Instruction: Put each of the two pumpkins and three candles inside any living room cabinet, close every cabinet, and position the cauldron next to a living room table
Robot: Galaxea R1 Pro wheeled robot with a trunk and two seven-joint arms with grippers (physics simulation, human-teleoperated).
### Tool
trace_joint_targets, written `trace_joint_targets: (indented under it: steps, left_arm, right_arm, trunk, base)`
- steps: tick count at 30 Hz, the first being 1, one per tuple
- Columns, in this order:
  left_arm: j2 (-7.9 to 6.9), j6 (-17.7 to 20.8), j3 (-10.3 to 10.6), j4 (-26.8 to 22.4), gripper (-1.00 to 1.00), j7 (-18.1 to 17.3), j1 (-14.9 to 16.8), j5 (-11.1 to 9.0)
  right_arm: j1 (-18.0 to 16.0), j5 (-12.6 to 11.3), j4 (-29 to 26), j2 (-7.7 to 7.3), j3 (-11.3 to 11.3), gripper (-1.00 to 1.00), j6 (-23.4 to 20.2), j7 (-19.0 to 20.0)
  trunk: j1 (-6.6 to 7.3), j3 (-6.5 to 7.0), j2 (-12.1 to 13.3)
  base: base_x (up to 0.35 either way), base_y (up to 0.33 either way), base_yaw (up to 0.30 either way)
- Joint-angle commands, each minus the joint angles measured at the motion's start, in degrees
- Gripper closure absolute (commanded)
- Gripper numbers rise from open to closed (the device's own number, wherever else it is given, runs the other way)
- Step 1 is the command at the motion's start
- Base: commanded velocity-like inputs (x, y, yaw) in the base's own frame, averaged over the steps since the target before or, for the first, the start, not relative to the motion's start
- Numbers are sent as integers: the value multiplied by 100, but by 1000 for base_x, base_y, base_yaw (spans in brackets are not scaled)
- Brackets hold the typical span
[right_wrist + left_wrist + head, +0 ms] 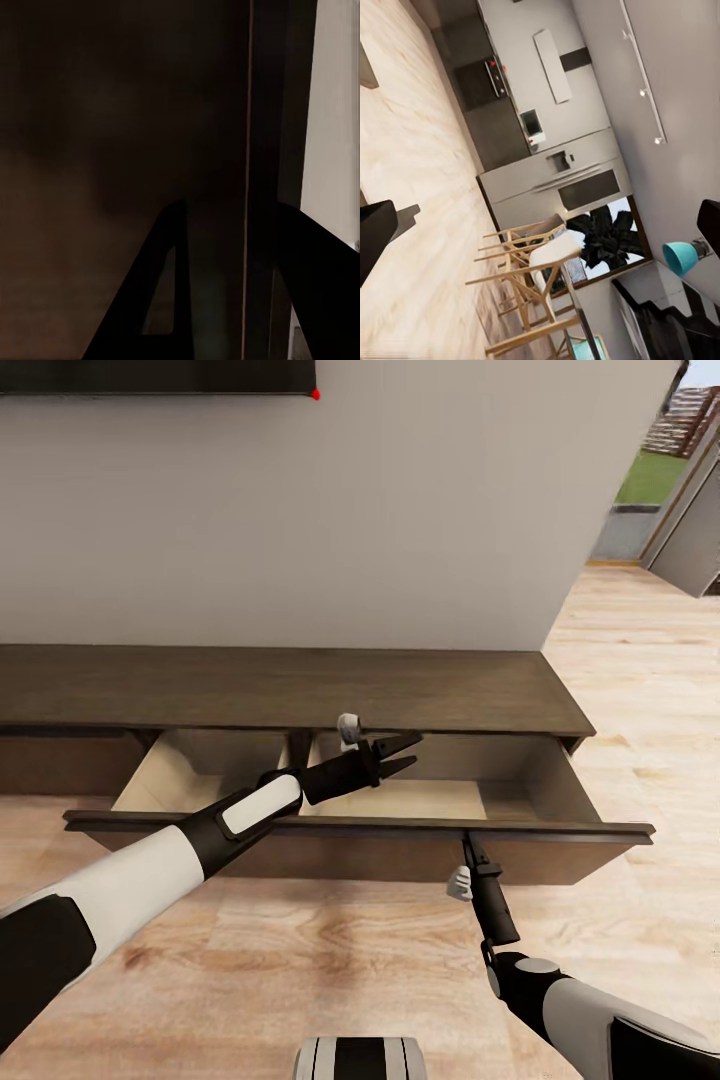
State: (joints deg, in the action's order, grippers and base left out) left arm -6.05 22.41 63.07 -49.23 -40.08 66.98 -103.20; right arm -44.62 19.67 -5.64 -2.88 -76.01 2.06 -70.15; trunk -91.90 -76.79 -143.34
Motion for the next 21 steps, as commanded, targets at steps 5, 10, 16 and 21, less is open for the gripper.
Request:
trace_joint_targets:
  steps: [5,10,16,21]
  left_arm:
    - [-2,0,-2,0,-100,1,-1,-1]
    - [-2,0,2,1,-100,1,-1,-5]
    - [-46,-9,-14,67,-100,-26,-66,2]
    - [-59,-9,-14,87,-100,-26,-108,2]
  right_arm:
    - [-2,-7,7,-4,184,100,23,-103]
    - [-2,-7,10,-3,185,100,22,-97]
    - [-19,-38,54,-12,-52,100,5,10]
    - [8,-34,40,-17,-48,100,17,4]
  trunk:
    - [1,1,-1]
    - [1,1,-1]
    - [0,-1,-1]
    - [0,-1,-1]
  base:
    - [-83,0,0]
    - [-4,0,0]
    - [0,0,0]
    - [0,0,0]
